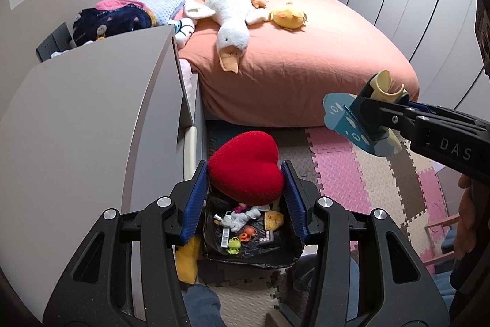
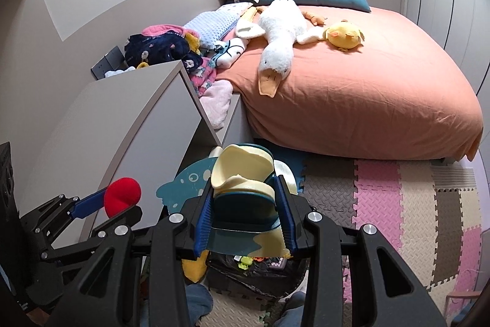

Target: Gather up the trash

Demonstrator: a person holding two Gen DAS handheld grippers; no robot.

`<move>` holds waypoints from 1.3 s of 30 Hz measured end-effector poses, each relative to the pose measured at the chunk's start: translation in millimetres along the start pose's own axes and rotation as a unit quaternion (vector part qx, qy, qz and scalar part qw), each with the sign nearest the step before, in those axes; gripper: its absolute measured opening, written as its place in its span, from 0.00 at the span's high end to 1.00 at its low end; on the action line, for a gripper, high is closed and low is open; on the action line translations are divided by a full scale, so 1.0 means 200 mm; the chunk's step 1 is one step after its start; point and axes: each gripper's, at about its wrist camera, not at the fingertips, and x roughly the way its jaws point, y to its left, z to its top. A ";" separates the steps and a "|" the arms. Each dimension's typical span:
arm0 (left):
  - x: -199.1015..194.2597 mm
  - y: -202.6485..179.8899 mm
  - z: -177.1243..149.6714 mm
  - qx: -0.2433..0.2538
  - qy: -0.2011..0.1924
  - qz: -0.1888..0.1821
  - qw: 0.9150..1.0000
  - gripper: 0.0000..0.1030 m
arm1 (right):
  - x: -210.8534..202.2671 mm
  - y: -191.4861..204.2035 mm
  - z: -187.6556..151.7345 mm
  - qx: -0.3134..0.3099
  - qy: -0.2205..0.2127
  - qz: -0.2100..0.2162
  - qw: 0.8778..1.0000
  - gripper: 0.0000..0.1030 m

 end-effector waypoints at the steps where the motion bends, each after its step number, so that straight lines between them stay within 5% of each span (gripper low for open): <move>1: 0.01 0.00 0.00 0.001 0.003 -0.003 1.000 0.50 | 0.01 0.01 0.01 -0.002 0.001 -0.001 1.000 0.61; 2: 0.02 0.00 0.01 0.007 0.010 -0.004 1.000 0.44 | 0.02 0.01 0.02 -0.005 0.002 -0.002 1.000 0.61; 4: 0.02 -0.01 0.01 0.021 0.011 0.020 1.000 0.08 | 0.03 0.04 0.04 -0.011 0.005 -0.010 1.000 0.55; 5: 0.01 -0.01 0.01 0.025 0.001 0.035 0.999 0.06 | 0.03 0.05 0.04 -0.011 0.002 -0.018 1.000 0.50; 7: -0.02 0.00 0.01 0.027 -0.010 0.043 0.999 0.06 | 0.01 0.05 0.06 -0.012 -0.009 -0.034 0.999 0.36; 9: -0.03 0.02 0.02 0.016 -0.009 0.039 0.999 0.06 | 0.00 0.06 0.07 -0.017 -0.017 -0.040 0.999 0.34; 39: -0.09 0.10 -0.01 -0.017 -0.024 0.036 0.999 0.06 | 0.00 0.14 0.03 -0.025 -0.010 -0.030 0.999 0.31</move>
